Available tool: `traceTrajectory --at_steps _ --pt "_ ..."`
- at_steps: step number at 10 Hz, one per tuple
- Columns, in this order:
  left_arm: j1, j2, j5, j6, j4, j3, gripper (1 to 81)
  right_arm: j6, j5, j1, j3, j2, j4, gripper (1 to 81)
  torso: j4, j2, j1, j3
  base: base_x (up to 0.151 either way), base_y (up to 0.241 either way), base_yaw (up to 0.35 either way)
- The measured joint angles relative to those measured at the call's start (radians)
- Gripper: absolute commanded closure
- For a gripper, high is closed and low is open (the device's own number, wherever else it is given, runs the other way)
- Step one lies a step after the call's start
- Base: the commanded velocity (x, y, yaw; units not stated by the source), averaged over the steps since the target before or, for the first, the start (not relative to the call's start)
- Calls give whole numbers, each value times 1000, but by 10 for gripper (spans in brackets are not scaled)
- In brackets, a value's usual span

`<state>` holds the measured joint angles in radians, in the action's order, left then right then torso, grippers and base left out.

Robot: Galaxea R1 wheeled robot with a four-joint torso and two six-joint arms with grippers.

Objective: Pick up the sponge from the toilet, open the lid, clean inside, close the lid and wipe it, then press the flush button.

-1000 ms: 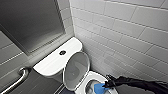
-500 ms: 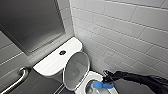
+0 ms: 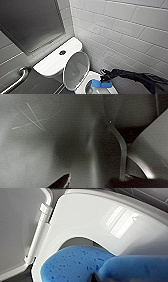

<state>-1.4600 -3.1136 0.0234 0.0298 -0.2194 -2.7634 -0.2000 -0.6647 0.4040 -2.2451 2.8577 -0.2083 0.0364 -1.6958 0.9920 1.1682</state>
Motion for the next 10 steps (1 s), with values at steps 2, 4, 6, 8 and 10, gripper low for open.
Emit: traceTrajectory --at_steps 2,4,6,8,10 --pt "3 0 0 0 0 0 10 5 -6 2 -51 45 23 811 0 0 0 0 0 0 0" --pt "3 0 0 0 0 0 10 9 4 9 -50 62 46 811 0 0 0 0 0 0 0" --pt "3 0 0 0 0 0 10 7 35 2 41 37 44 811 0 0 0 0 0 0 0" --pt "3 0 0 0 0 0 10 -17 68 -52 180 9 44 811 0 0 0 0 0 0 0" --pt "7 0 2 0 0 0 10 -62 84 -107 218 -13 64 811 0 0 0 0 0 0 0"
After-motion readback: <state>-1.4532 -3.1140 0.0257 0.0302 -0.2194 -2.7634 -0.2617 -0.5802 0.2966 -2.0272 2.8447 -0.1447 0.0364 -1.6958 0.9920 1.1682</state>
